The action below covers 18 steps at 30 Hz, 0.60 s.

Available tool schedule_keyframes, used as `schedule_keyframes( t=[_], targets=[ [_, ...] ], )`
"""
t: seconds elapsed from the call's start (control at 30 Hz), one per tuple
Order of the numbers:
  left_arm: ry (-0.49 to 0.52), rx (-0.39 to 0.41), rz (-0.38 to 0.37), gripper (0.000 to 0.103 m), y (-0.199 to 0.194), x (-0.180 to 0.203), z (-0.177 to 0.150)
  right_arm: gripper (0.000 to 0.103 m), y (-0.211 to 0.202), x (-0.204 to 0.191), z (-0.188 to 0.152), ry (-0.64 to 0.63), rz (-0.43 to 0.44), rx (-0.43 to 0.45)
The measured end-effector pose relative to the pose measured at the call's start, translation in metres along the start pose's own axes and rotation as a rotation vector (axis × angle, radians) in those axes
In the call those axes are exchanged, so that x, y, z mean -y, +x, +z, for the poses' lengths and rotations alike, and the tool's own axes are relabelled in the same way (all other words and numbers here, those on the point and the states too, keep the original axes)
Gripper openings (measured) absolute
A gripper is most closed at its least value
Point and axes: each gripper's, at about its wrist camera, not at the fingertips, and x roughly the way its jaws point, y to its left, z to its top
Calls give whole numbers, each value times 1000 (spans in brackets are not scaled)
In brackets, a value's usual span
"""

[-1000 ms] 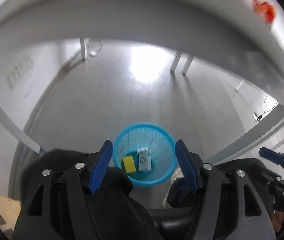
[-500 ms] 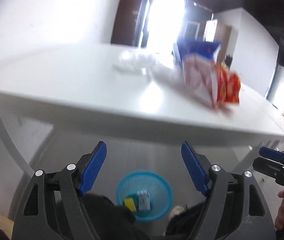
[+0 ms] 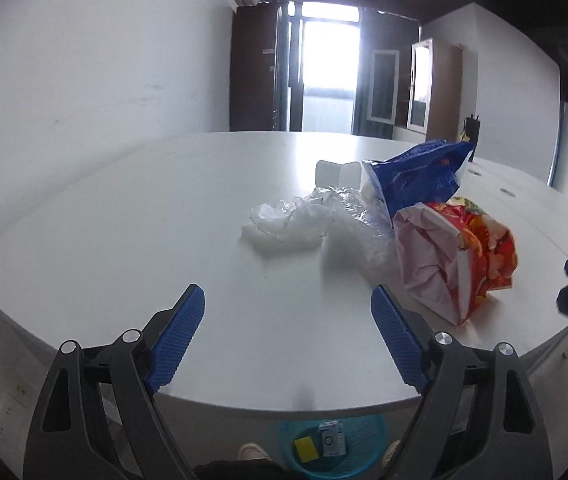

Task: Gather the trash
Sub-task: 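Raise both tools back toward the trash on the table, then grasp the red-and-white snack wrapper with the right tool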

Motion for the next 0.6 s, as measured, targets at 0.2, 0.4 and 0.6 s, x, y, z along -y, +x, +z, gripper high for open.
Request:
schedule_keyframes(
  t=[0.2,0.4,0.6],
  targets=[
    [-31,-65,-66,85,28,-15,10,86,26,16,27,22,-7,5],
    [17,-120,-58,85,62,-14,19,86,51,18,33,8,-21,-22],
    [136,-101,-15,85,88,0,42,85,76,28,32,17,-15,-56]
  ],
)
